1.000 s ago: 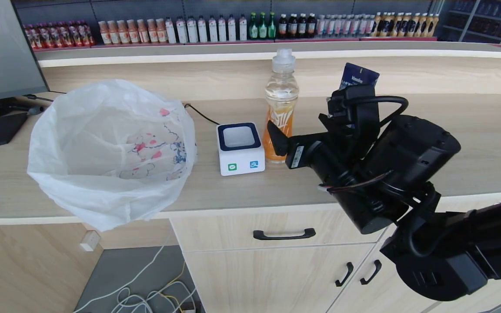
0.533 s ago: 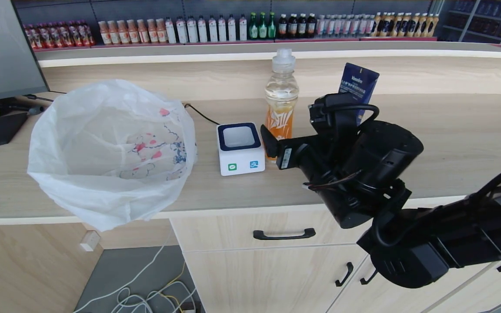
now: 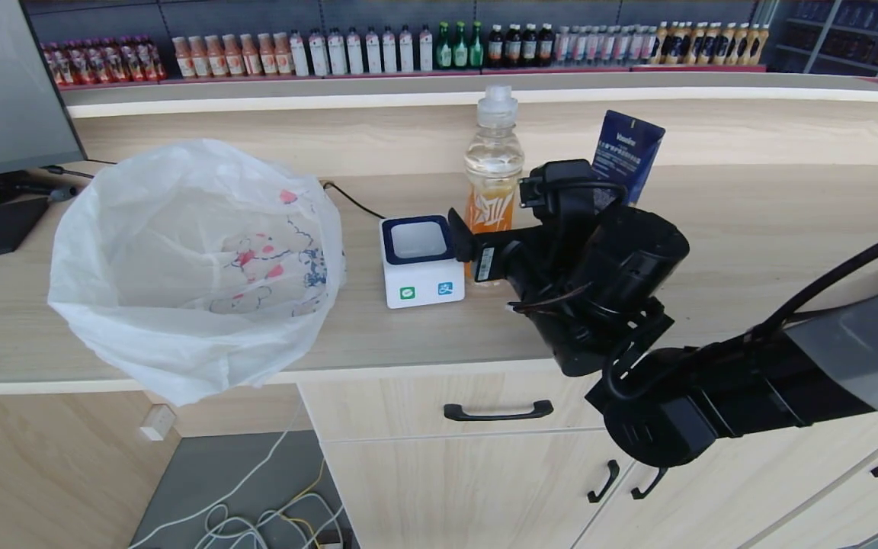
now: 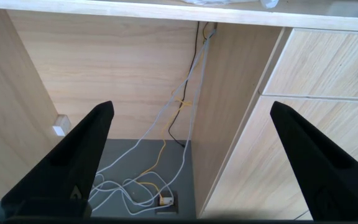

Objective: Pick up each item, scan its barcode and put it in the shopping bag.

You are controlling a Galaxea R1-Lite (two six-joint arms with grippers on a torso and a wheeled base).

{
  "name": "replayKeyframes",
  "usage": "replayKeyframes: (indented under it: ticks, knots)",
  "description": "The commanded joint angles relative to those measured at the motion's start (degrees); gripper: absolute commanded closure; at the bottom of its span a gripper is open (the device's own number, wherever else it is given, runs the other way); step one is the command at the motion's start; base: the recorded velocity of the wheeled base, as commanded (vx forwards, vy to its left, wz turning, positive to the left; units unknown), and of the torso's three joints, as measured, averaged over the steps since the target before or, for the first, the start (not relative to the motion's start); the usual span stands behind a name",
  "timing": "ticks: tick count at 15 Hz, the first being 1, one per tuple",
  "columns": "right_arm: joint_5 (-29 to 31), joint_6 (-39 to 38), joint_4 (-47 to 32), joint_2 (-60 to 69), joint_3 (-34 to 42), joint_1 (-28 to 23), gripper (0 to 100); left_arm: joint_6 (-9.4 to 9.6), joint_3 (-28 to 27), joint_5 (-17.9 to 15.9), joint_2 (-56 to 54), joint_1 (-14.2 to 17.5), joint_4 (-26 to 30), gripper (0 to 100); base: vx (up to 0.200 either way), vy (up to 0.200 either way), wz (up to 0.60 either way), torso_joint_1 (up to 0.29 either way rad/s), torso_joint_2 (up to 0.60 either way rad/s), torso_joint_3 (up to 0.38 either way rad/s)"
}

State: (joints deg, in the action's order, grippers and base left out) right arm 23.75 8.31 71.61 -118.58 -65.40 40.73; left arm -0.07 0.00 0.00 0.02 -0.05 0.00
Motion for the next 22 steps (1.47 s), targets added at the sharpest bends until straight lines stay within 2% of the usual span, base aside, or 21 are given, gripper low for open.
replayKeyframes:
  ticks: [1,7,11,16,20,22]
  knots:
    - [0.0,0.1,0.0,-1.5,-1.9,0.0,0,-0.01,0.0,0.0,0.0,0.0,0.0,0,0.000,0.000,0.00,0.000,0.00,0.000]
    - [-0.1,0.1,-0.3,-3.2,-5.2,-0.7,0,-0.01,0.0,0.0,0.0,0.0,0.0,0,0.000,0.000,0.00,0.000,0.00,0.000]
    - [-1.0,0.6,-0.9,-6.7,-11.2,-1.8,0,-0.01,0.0,0.0,0.0,0.0,0.0,0,0.000,0.000,0.00,0.000,0.00,0.000]
    - [-1.5,0.6,-0.9,-7.5,-11.9,-2.1,0,-0.01,0.0,0.0,0.0,0.0,0.0,0,0.000,0.000,0.00,0.000,0.00,0.000]
    - [-1.5,0.7,-1.2,-9.4,-15.7,-3.0,0,-0.01,0.0,0.0,0.0,0.0,0.0,0,0.000,0.000,0.00,0.000,0.00,0.000]
    - [-1.6,0.7,-3.5,-9.7,-17.7,-3.0,0,-0.01,0.0,0.0,0.0,0.0,0.0,0,0.000,0.000,0.00,0.000,0.00,0.000]
